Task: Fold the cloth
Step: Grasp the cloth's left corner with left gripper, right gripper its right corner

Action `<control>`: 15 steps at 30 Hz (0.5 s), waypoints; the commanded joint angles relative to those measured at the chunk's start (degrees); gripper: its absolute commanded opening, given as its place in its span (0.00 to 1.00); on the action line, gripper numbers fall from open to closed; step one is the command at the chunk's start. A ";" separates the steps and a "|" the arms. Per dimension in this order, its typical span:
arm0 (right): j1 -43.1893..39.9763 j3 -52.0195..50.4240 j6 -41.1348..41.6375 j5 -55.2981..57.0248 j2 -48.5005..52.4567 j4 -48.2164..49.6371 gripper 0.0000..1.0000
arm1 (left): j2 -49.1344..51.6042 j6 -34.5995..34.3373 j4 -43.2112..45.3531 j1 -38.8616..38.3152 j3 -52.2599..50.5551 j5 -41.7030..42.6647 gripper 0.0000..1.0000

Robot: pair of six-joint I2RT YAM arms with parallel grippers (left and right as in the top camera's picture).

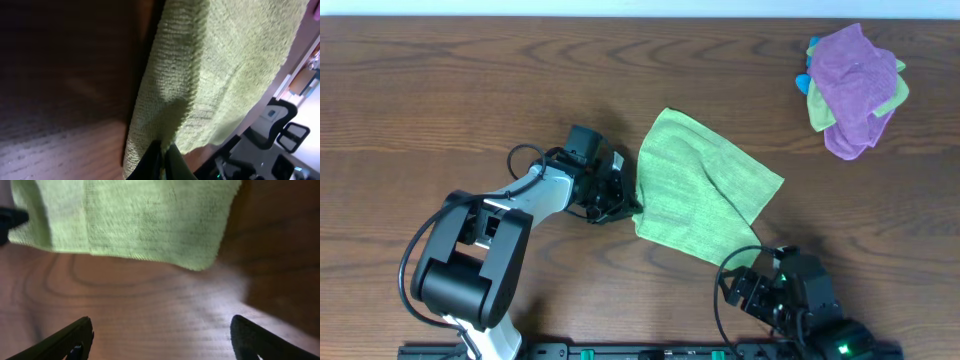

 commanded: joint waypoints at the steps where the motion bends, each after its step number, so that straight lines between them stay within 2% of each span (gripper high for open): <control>1: 0.17 -0.48 1.99 2.29 -0.44 1.16 0.87 | 0.37 4.39 -1.55 0.31 -0.11 1.03 0.06; 15: 0.17 -0.50 3.39 9.81 -0.42 1.25 0.86 | 0.37 6.99 -3.13 0.61 -0.11 0.52 0.05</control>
